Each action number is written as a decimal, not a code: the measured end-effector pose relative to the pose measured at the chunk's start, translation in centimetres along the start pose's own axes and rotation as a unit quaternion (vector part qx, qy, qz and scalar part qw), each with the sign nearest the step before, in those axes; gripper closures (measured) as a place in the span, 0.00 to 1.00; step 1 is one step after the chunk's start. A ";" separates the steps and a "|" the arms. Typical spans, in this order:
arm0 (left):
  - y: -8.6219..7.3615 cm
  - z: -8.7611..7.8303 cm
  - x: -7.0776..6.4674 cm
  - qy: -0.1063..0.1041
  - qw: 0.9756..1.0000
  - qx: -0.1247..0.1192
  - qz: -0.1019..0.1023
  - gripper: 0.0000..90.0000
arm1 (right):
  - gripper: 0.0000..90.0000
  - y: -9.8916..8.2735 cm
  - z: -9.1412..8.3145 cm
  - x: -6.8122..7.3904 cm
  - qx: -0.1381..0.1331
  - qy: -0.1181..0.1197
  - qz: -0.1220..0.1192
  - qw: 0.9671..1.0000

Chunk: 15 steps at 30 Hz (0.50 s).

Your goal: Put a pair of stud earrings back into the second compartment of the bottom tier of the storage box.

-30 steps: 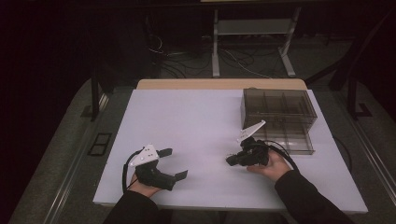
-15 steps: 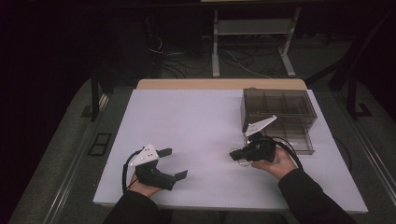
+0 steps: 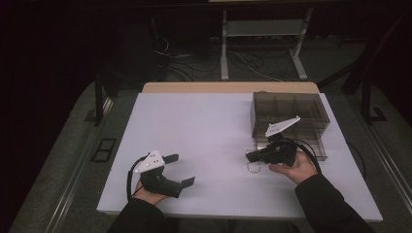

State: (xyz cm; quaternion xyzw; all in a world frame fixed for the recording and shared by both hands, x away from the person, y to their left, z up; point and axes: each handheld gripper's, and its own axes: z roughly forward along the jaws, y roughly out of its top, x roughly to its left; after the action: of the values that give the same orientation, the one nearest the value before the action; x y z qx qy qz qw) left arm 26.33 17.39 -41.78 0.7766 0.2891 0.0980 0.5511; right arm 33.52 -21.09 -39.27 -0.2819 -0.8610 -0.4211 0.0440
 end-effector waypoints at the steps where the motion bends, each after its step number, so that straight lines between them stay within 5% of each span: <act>1: 0.0 0.0 0.0 0.000 1.000 0.000 0.000 0.00 | 0.95 0.0 -0.2 -0.1 -0.001 -0.001 0.001 1.000; 15: 0.0 0.0 0.0 0.002 1.000 0.000 0.000 0.00 | 0.95 -0.3 -3.7 -0.8 -0.019 -0.026 0.014 0.999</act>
State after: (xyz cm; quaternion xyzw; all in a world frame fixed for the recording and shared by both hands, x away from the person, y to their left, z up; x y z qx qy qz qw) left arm 26.32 17.38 -41.78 0.7763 0.2900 0.0997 0.5507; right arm 33.40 -24.36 -37.39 -0.3054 -0.8497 -0.4293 0.0221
